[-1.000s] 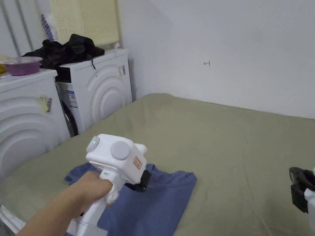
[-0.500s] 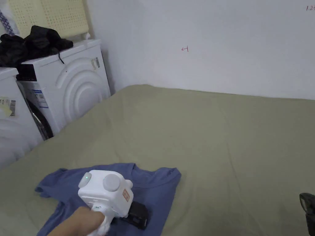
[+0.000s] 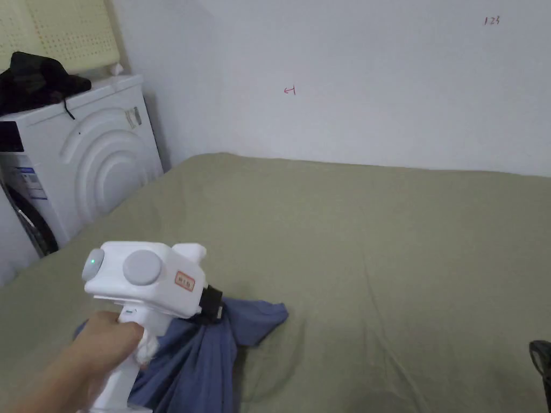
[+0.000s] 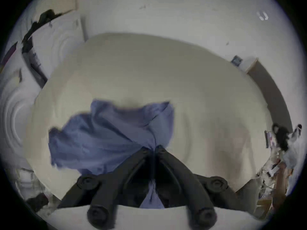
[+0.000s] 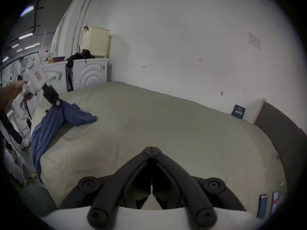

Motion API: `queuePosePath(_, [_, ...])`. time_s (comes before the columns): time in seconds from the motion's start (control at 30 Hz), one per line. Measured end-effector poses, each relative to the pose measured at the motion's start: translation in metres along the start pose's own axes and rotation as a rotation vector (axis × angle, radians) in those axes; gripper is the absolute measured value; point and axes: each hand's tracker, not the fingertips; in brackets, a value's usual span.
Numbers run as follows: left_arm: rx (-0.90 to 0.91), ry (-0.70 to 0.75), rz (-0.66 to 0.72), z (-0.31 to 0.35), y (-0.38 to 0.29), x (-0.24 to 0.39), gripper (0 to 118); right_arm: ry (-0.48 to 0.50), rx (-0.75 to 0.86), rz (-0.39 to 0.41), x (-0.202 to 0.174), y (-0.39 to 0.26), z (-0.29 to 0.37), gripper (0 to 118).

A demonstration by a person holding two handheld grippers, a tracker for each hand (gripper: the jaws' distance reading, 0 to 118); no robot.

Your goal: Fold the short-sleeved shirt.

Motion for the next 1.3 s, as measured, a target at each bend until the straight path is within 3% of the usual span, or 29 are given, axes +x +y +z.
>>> queuePosePath(0.23, [0.085,-0.166,-0.232,0.021,0.075,0.149,5,-0.134,0.01,-0.054,0.057,-0.004,0.052,0])
queuePosePath(0.5, [0.06,-0.442,-0.51,-0.01,0.089,0.355,5,-0.361,-0.044,-0.153,0.131,-0.037,0.12,0])
queuePosePath(0.73, [-0.05,-0.68,-0.69,-0.048,0.041,0.499,5,-0.501,-0.089,-0.212,0.167,-0.069,0.172,0])
queuePosePath(1.0, [-0.278,-0.757,-0.702,-0.13,-0.054,0.547,7,-0.558,-0.111,-0.268,0.175,-0.082,0.191,0])
queuePosePath(1.03, [-0.289,-0.753,-0.67,-0.137,-0.064,0.545,20,-0.553,-0.112,-0.271,0.174,-0.082,0.19,0])
queuePosePath(1.07, [-0.3,-0.748,-0.635,-0.144,-0.07,0.54,52,-0.548,-0.112,-0.275,0.175,-0.081,0.187,0])
queuePosePath(1.1, [-0.315,-0.718,-0.596,-0.151,-0.074,0.532,103,-0.54,-0.109,-0.281,0.174,-0.079,0.184,0])
queuePosePath(1.13, [-0.334,-0.683,-0.557,-0.155,-0.077,0.524,118,-0.531,-0.101,-0.287,0.174,-0.077,0.182,0])
queuePosePath(1.17, [-0.347,-0.674,-0.519,-0.156,-0.076,0.512,114,-0.522,-0.095,-0.292,0.173,-0.075,0.18,0])
queuePosePath(1.3, [-0.123,-0.598,-0.382,-0.11,-0.034,0.43,70,-0.479,-0.076,-0.281,0.168,-0.058,0.168,0])
